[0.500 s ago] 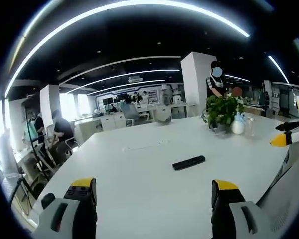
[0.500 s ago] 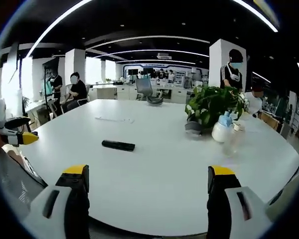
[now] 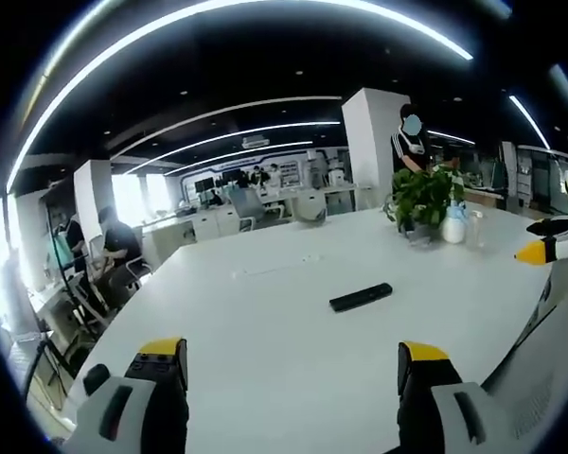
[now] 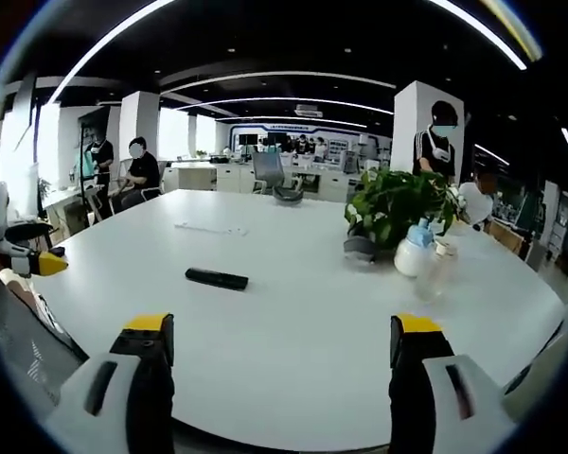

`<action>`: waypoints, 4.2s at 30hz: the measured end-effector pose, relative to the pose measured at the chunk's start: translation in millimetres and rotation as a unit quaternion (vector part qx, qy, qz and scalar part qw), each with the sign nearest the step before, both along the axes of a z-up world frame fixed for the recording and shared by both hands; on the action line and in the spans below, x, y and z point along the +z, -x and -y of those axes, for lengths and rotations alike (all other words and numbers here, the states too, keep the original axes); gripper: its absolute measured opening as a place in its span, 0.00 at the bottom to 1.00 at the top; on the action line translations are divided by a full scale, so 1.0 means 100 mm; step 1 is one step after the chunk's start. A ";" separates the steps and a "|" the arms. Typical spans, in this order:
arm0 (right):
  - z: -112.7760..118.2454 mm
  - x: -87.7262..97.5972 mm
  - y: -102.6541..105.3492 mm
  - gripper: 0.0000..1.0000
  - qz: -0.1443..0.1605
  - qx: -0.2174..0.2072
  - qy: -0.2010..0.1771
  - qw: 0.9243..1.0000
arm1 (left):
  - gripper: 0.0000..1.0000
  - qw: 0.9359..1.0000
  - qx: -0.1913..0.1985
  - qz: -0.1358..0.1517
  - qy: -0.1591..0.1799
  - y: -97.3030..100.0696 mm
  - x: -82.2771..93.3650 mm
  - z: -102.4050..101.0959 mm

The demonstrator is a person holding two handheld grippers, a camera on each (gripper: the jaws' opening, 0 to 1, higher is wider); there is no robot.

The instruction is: Press the specified remote control buttons in sequence, fully releasing each button before pressing the next.

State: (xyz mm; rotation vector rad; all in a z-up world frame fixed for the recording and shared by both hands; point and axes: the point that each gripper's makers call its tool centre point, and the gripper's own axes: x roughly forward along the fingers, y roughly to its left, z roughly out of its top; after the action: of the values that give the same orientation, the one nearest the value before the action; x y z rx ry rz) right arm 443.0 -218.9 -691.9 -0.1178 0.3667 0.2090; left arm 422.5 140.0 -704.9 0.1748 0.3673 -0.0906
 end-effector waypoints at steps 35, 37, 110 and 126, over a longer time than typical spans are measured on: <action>0.08 -0.11 0.03 0.65 -0.027 -0.007 0.029 0.999 | 0.71 0.996 -0.061 -0.055 -0.039 -0.45 0.10 0.10; 0.08 -0.15 0.03 0.65 -0.037 -0.006 0.033 0.999 | 0.70 0.995 -0.072 -0.052 -0.040 -0.54 0.12 0.18; 0.17 -0.41 0.07 0.53 -0.106 -0.015 0.068 0.992 | 0.41 0.816 -0.455 -0.291 -0.205 -2.30 -1.40 1.38; 0.20 -0.46 0.08 0.54 -0.118 -0.020 0.083 0.989 | 0.40 0.776 -0.484 -0.335 -0.226 -2.27 -1.65 1.35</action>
State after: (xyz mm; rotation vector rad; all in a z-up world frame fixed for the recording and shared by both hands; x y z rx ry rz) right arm 435.4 -239.0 -738.1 -0.2510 0.6219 0.1517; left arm 649.5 4.9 -870.0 0.8190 0.9912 -1.1252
